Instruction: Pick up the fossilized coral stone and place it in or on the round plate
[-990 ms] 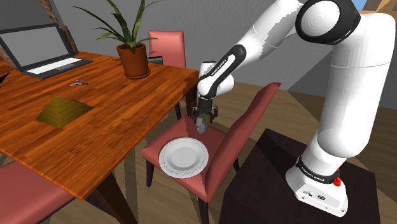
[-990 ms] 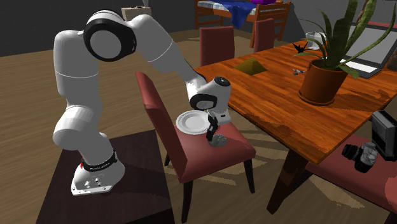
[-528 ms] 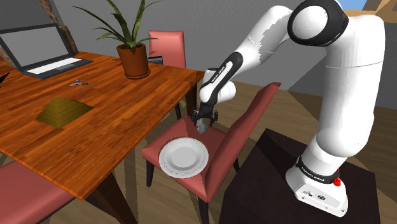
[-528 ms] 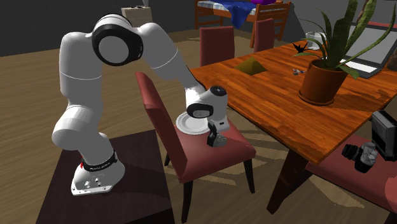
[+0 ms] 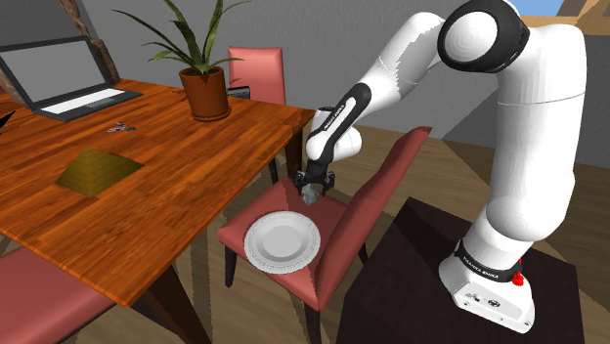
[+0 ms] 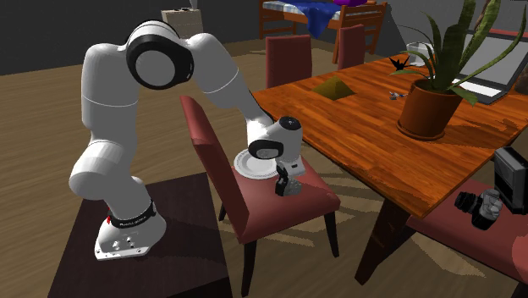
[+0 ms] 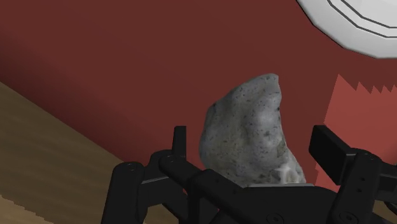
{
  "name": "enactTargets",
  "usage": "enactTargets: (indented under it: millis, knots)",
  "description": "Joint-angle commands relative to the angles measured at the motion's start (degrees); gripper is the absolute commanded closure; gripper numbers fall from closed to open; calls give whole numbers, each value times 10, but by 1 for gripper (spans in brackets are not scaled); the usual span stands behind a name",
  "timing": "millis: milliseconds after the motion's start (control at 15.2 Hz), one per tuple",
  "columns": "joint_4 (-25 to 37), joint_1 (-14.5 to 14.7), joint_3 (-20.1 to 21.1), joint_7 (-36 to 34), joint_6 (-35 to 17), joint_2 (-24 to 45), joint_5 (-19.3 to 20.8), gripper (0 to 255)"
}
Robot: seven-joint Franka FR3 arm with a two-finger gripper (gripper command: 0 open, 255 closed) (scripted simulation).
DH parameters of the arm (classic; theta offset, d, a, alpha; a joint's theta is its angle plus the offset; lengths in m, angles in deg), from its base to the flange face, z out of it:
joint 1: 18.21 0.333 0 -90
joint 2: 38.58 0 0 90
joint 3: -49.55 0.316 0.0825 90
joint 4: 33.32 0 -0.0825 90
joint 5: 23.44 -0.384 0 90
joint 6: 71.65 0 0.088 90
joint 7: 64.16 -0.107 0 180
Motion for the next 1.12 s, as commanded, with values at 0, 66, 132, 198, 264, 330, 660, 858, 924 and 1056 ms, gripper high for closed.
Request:
enactTargets:
  millis: [0,66,132,198,264,330,660,858,924,1056]
  knots:
    - [0,0,0,0,0,0,0,255]
    - [0,0,0,0,0,0,0,255]
    - [0,0,0,0,0,0,0,255]
    - [0,0,0,0,0,0,0,255]
    - [0,0,0,0,0,0,0,255]
    - [0,0,0,0,0,0,0,255]
    - [-1,0,0,-1,6,-7,1,255]
    - [-3,0,-1,-6,26,-30,3,255]
    - [-4,0,-2,-7,33,-37,3,255]
    - [-4,1,-2,-10,46,-51,5,255]
